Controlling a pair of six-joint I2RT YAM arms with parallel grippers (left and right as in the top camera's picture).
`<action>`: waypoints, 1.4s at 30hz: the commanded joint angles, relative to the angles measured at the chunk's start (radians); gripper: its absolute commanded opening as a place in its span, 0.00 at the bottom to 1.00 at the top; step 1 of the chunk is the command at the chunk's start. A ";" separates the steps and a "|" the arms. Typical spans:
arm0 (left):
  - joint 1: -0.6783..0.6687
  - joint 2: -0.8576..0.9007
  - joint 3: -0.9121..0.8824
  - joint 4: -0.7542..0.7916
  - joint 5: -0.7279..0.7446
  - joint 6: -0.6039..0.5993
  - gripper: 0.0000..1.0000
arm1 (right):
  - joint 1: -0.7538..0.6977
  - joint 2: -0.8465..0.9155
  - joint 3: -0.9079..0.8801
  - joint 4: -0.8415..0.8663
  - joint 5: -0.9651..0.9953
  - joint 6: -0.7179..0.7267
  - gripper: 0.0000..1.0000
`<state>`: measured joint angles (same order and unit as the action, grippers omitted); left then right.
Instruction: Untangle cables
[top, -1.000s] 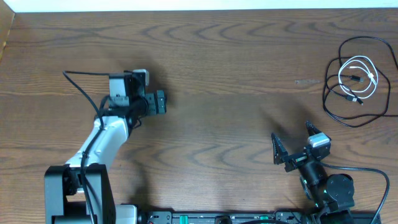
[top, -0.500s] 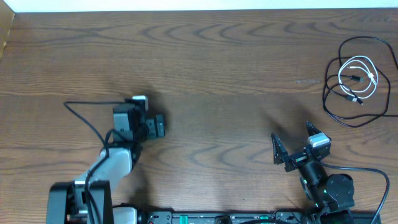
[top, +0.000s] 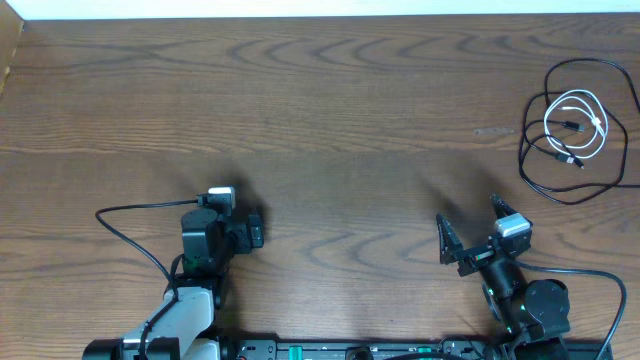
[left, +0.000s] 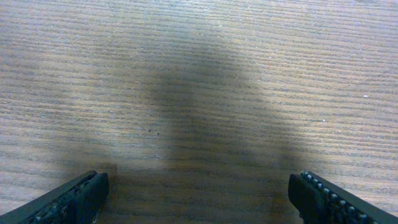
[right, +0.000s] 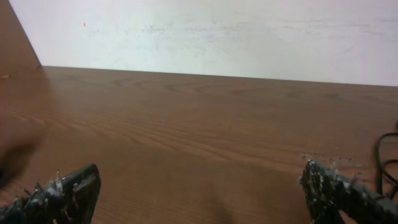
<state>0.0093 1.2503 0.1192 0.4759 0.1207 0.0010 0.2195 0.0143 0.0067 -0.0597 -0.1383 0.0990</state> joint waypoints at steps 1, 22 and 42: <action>0.001 0.006 -0.029 -0.017 -0.019 -0.024 0.98 | 0.005 -0.008 -0.001 -0.005 0.005 0.001 0.99; 0.001 0.006 -0.116 0.013 -0.062 -0.134 0.98 | 0.005 -0.008 -0.001 -0.005 0.005 0.001 0.99; 0.001 -0.026 -0.116 -0.157 0.002 -0.134 0.98 | 0.005 -0.008 -0.001 -0.005 0.005 0.001 0.99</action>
<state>0.0093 1.1797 0.0818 0.4080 0.0513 -0.0742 0.2195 0.0143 0.0067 -0.0597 -0.1383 0.0990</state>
